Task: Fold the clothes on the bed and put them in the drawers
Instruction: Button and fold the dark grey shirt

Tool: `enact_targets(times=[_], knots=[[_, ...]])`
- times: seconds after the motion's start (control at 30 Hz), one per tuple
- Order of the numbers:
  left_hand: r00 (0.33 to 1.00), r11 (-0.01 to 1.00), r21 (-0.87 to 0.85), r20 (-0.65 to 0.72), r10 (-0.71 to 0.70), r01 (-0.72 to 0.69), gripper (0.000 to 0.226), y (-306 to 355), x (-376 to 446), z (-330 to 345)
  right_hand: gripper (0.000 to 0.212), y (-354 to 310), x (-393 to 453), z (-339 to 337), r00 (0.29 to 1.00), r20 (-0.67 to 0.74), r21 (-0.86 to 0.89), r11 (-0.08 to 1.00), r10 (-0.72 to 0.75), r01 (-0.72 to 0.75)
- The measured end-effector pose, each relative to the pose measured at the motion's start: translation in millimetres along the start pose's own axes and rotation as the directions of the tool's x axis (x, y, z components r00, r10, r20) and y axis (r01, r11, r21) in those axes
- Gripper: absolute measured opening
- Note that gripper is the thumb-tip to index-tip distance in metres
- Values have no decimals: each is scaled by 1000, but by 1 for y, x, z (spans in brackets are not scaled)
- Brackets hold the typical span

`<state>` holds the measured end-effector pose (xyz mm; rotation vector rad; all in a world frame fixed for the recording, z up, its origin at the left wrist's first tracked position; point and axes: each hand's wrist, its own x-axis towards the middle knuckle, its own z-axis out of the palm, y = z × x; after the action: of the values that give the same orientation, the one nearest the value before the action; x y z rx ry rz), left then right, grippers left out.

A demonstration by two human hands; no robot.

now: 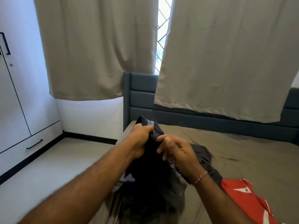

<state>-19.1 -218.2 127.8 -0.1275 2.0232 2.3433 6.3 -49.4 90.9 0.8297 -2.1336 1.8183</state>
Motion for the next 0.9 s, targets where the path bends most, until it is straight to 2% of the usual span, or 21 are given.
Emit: enact_targets(times=[0.03,0.07,0.1,0.13,0.17,0.23,0.3,0.33,0.43,0.5,0.57,0.63,0.67,0.7,0.73,0.77,0.83,0.87,0.9], knots=[[998,995,94,66,14,-20,15,5,1,-8,26,0,2,-8,997,-77,36,999,-1,4],[985,983,180,173,11,-42,22,11,0,-17,21,0,5,-15,989,-145,-24,999,-36,33],[956,964,258,291,-15,-63,30,18,0,-27,26,-1,9,-22,981,-165,-175,982,-102,73],[912,941,328,405,-57,-87,35,25,0,-36,43,-3,14,-27,979,-111,-358,925,-173,123],[855,915,384,509,-100,-122,35,33,-2,-43,62,-5,19,-32,975,2,-505,841,-223,193],[718,861,454,676,-166,-228,26,52,-7,-50,86,-11,32,-36,945,253,-623,712,-206,323],[623,800,521,741,-250,-299,26,69,-14,-53,81,-19,41,-31,891,432,-591,701,-142,399],[612,758,567,736,-291,-321,28,75,-17,-54,72,-22,45,-26,866,489,-557,728,-103,401],[644,626,685,677,-356,-373,31,82,-22,-58,40,-28,51,-16,840,543,-452,835,-20,312],[699,482,769,612,-369,-419,31,84,-23,-63,24,-28,49,-12,837,548,-322,925,9,201],[783,240,848,529,-328,-473,25,87,-20,-72,24,-23,46,-9,823,561,-226,973,89,49],[876,-39,891,435,-206,-452,14,92,-12,-87,14,-17,44,-6,852,497,-271,962,166,-30],[916,-95,915,379,-129,-392,10,92,-7,-97,9,-13,42,-4,891,417,-316,948,180,-44],[949,-66,947,311,-57,-315,8,90,-2,-109,11,-10,41,-2,931,324,-358,933,169,-45],[970,32,970,243,-11,-243,6,87,3,-121,17,-9,42,-2,955,247,-398,916,161,-51],[982,182,965,189,17,-189,5,79,5,-133,25,-9,42,-3,954,232,-448,892,191,-70],[985,525,833,145,98,-175,11,62,6,-152,36,-6,41,-3,871,337,-571,813,359,-114],[978,667,716,133,161,-207,15,54,6,-158,35,-1,40,-4,814,372,-647,753,446,-117],[969,768,593,106,224,-242,18,46,5,-162,33,6,37,-6,783,361,-723,682,507,-109]])
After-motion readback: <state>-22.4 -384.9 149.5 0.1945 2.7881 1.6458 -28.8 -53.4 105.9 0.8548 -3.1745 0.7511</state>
